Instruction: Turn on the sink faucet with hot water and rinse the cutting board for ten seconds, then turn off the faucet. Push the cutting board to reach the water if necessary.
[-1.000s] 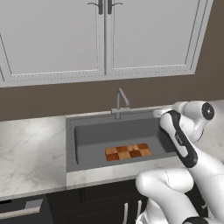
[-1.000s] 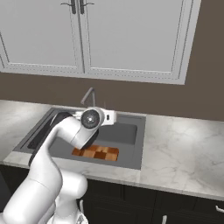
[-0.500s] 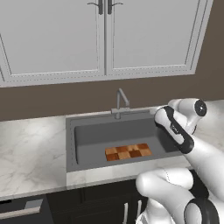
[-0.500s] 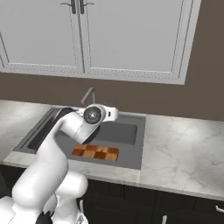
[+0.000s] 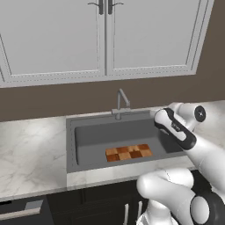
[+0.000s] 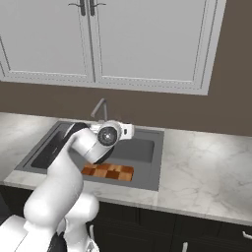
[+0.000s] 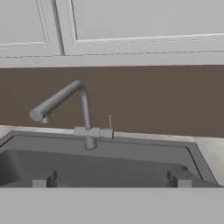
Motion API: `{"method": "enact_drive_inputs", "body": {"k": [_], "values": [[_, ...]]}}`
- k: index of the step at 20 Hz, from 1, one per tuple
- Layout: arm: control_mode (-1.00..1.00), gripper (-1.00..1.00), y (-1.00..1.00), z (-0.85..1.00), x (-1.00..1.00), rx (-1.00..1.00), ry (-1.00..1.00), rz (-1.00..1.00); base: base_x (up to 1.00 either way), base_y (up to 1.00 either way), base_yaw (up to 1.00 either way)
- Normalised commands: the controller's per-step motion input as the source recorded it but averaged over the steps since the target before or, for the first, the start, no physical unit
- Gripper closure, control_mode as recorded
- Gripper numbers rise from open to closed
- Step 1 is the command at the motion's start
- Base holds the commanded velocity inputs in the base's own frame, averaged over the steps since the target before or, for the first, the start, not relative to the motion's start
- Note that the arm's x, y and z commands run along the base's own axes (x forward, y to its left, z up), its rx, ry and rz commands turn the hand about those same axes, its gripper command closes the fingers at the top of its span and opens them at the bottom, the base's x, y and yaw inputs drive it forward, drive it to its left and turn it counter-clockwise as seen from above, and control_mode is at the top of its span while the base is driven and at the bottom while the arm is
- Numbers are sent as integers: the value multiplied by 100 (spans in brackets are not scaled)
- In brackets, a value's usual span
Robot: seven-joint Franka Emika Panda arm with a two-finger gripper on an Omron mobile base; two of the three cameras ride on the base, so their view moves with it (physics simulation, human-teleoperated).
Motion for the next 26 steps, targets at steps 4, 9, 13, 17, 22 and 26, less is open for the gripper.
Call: {"method": "enact_drive_inputs", "body": {"k": [4, 9, 13, 17, 22, 26], "values": [[-100, -100, 0, -30, 2, 0, -19, 0, 0, 0, 0], [-100, -100, 0, -17, 11, 0, -12, 0, 0, 0, 0], [-100, -100, 0, -1, 24, 0, -2, 0, 0, 0, 0], [-100, -100, 0, 0, 29, 0, 3, 0, 0, 0, 0], [-100, -100, 0, 0, 33, 0, 4, 0, 0, 0, 0], [-100, -100, 0, 0, 30, 0, 1, 0, 0, 0, 0]]}}
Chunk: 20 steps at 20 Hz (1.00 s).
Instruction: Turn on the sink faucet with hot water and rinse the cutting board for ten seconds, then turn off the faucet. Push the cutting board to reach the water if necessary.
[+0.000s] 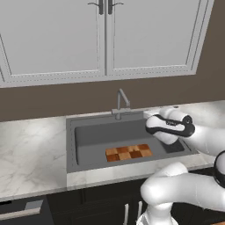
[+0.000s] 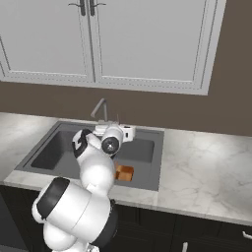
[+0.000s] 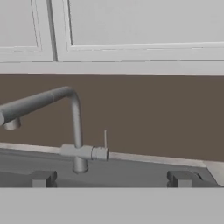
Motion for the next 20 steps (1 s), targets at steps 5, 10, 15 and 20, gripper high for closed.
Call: {"method": "enact_drive_inputs", "body": {"k": [5, 10, 15, 20], "values": [[-100, -100, 0, -1, 24, 0, 1, 0, 0, 0, 0], [-100, -100, 0, -8, 17, 0, 0, 0, 0, 0, 0], [-100, -100, 2, -6, 15, 0, 0, 0, 0, 0, 0], [-100, -100, 3, -1, 7, 0, 1, 0, 0, 0, 0]]}}
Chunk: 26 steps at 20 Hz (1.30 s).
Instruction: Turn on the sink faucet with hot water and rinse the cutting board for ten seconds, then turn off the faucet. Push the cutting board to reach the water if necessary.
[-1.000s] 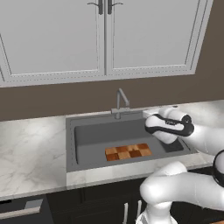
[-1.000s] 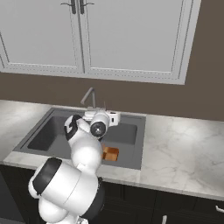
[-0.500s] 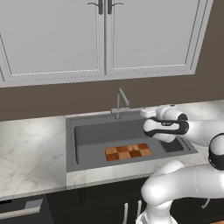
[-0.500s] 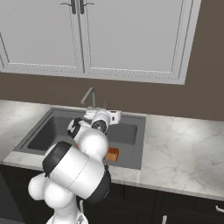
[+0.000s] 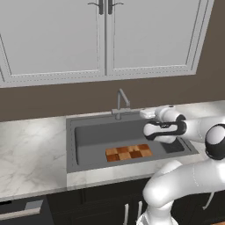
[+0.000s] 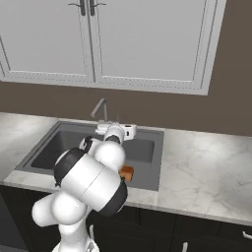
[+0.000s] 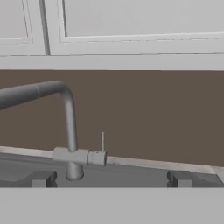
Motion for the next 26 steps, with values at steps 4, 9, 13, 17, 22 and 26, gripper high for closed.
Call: {"method": "enact_drive_inputs", "body": {"k": [4, 9, 13, 17, 22, 26], "values": [[-100, -100, 13, -2, 3, 0, 1, 0, 0, 0, 0], [-100, -100, 15, -1, 10, 0, 0, 0, 0, 0, 0], [-100, -100, 10, -4, 14, 0, 0, 0, 0, 0, 0], [-100, -100, 0, -3, 12, 0, 0, 0, 0, 0, 0], [-100, -100, 0, -1, 10, 0, 0, 0, 0, 0, 0], [-100, -100, 2, -6, 13, 0, 0, 0, 0, 0, 0]]}}
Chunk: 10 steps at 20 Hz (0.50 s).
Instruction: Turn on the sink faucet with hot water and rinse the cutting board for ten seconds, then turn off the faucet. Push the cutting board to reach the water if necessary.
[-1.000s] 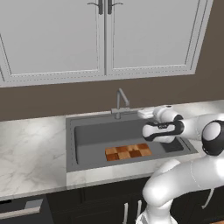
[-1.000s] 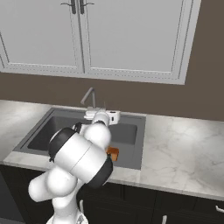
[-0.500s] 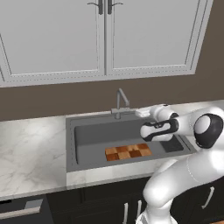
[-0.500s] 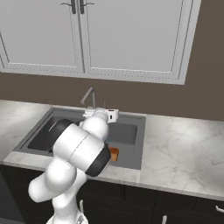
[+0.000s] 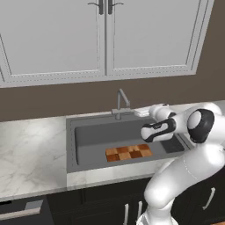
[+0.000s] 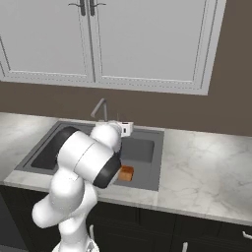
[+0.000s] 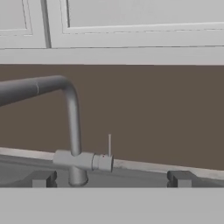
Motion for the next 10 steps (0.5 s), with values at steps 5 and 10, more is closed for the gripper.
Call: {"method": "enact_drive_inputs", "body": {"k": [5, 10], "values": [[-100, -100, 1, -11, 15, 0, 0, 0, 0, 0, 0], [-100, -100, 0, -20, 9, 0, 0, 0, 0, 0, 0]]}}
